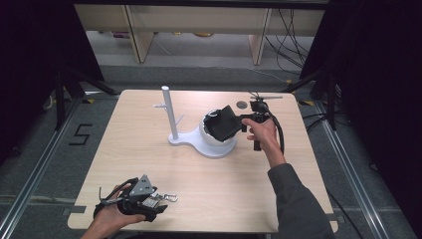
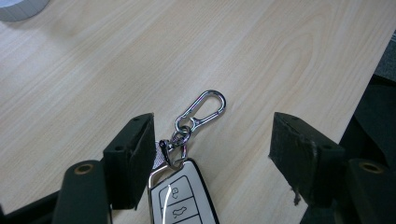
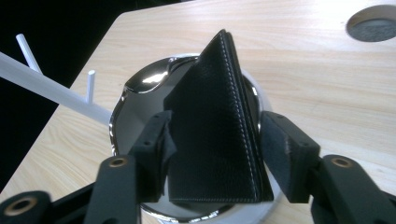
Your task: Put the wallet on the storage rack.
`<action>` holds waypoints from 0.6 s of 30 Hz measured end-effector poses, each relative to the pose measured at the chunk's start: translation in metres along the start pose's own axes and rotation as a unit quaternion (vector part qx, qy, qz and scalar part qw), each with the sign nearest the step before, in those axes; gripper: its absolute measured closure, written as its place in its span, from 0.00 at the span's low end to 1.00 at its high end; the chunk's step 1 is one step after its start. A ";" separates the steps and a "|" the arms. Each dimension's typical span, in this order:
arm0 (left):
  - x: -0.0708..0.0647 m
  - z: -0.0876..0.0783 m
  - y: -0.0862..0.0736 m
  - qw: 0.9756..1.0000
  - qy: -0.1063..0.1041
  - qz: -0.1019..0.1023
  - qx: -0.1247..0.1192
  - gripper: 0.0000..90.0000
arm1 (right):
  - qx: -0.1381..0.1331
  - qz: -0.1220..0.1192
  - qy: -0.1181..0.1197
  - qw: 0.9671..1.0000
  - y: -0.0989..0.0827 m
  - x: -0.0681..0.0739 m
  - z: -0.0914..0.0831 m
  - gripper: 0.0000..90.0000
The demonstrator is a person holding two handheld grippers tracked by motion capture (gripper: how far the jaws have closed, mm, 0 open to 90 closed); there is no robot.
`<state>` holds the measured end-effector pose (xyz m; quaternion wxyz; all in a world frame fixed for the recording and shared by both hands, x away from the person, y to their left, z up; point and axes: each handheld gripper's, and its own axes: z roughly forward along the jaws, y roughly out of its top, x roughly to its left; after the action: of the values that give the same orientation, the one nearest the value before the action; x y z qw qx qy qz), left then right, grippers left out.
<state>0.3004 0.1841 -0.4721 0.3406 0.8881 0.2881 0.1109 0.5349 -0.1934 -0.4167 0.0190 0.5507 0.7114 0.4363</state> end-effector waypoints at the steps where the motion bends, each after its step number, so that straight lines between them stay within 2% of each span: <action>1: 0.000 0.000 0.000 1.000 0.000 0.000 0.000 0.35 | 0.000 0.000 0.000 1.000 0.000 0.000 0.000 0.50; 3: 0.000 0.000 0.000 1.000 0.001 -0.001 -0.001 0.35 | -0.001 0.009 -0.002 1.000 -0.002 0.001 -0.010 0.50; 6: 0.000 0.000 0.000 1.000 -0.002 -0.006 -0.005 0.35 | -0.005 0.003 0.000 1.000 -0.004 0.000 -0.015 0.49; 7: 0.000 -0.001 0.000 1.000 -0.001 -0.012 -0.006 0.35 | -0.008 -0.006 -0.002 1.000 -0.005 -0.001 -0.019 0.49; 8: 0.000 -0.001 0.000 1.000 0.000 -0.011 -0.006 0.35 | -0.007 0.005 -0.001 1.000 -0.007 0.002 -0.023 0.49; 9: 0.001 -0.001 0.000 1.000 0.003 -0.006 -0.004 0.35 | -0.015 -0.025 -0.006 1.000 -0.010 -0.001 -0.028 0.48; 10: 0.001 -0.002 0.000 1.000 0.002 -0.006 -0.005 0.35 | -0.013 -0.006 -0.002 1.000 -0.012 0.003 -0.032 0.48; 11: 0.002 -0.002 0.000 1.000 0.002 -0.006 -0.006 0.35 | -0.021 -0.032 -0.006 0.999 -0.013 0.001 -0.036 0.48; 14: 0.001 -0.003 -0.001 1.000 0.002 -0.015 -0.009 0.35 | -0.022 -0.034 -0.010 0.999 -0.019 0.005 -0.041 0.47; 15: 0.002 -0.003 -0.001 1.000 0.003 -0.011 -0.009 0.35 | -0.022 -0.063 -0.016 0.998 -0.027 0.005 -0.047 0.46; 16: 0.003 -0.004 0.000 1.000 0.003 -0.010 -0.010 0.35 | -0.020 -0.072 -0.021 0.997 -0.033 0.006 -0.050 0.46; 17: 0.003 -0.004 0.000 1.000 0.003 -0.010 -0.010 0.35 | -0.020 -0.072 -0.021 0.997 -0.033 0.006 -0.050 0.46; 18: 0.005 -0.005 0.000 1.000 0.006 -0.007 -0.008 0.35 | -0.017 -0.079 -0.021 0.996 -0.043 0.007 -0.054 0.46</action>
<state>0.3019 0.1901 -0.4683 0.3462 0.8828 0.2954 0.1163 0.4716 -0.2203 -0.4082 0.0779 0.5010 0.7448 0.4338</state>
